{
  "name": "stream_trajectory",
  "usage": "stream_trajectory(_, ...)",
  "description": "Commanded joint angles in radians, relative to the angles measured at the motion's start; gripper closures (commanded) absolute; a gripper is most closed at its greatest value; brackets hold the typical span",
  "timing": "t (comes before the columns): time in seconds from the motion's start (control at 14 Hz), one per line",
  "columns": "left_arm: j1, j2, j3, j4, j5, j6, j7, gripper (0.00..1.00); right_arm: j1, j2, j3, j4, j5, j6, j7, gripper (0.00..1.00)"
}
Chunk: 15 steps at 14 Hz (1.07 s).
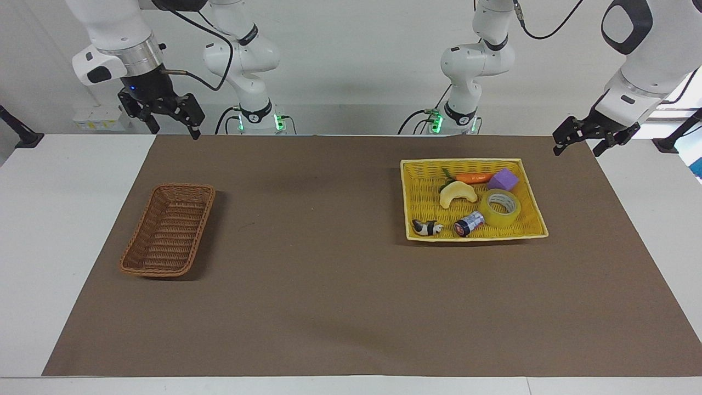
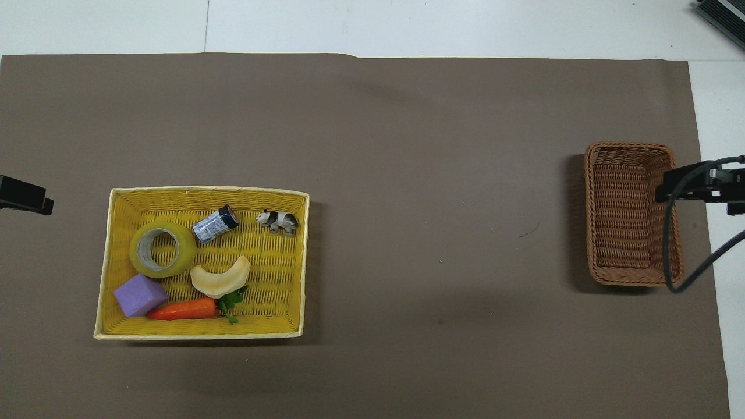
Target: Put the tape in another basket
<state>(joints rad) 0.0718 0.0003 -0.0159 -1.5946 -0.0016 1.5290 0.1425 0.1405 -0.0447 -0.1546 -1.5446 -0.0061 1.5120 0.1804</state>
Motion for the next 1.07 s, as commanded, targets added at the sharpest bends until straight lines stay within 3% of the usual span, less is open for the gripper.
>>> stream_trajectory(0.0,0.008,-0.013,-0.001,-0.002,-0.003,-0.019,0.017,0.00,-0.009,-0.009,-0.002,0.001,0.032,-0.016,-0.019,0.00)
stream_trajectory(1.0,0.003,-0.020,-0.006,0.008,-0.005,-0.009,0.012,0.00,-0.009,-0.009,-0.002,0.001,0.032,-0.016,-0.019,0.00)
